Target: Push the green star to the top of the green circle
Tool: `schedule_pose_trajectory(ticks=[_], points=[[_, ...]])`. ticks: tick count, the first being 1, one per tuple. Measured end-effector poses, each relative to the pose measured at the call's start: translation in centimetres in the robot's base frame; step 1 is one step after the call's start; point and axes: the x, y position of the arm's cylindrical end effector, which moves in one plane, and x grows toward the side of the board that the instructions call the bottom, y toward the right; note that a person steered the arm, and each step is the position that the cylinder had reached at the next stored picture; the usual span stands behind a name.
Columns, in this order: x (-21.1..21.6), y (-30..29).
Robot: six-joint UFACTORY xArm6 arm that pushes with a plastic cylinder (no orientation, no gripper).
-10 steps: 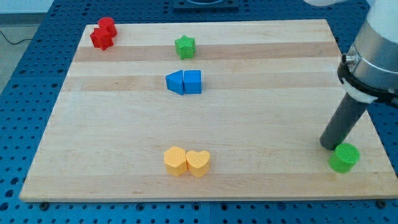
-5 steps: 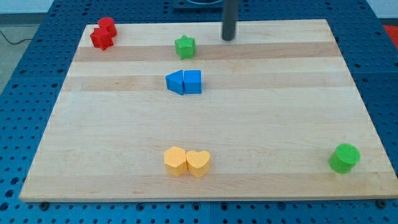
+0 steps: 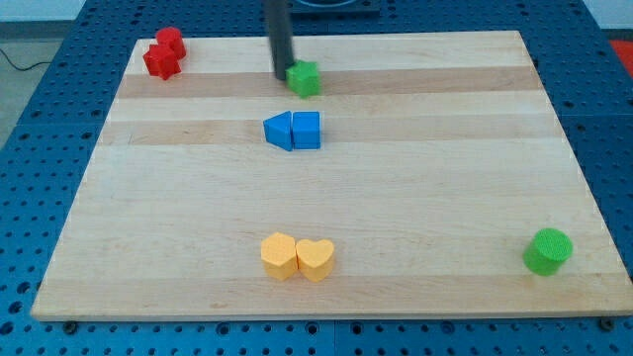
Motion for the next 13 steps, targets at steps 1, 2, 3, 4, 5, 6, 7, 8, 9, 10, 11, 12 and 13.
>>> schedule_pose_trajectory(ticks=[1, 2, 3, 4, 5, 6, 7, 8, 9, 10, 11, 12, 13], points=[[2.1, 7.3], [4.0, 12.4], [3.9, 13.3], [0.3, 10.5], [-0.4, 4.9], [1.8, 2.9], [5.2, 5.6], [8.5, 10.4], [9.3, 13.8], [8.1, 12.8], [7.3, 13.5], [10.8, 17.4], [15.0, 20.6]])
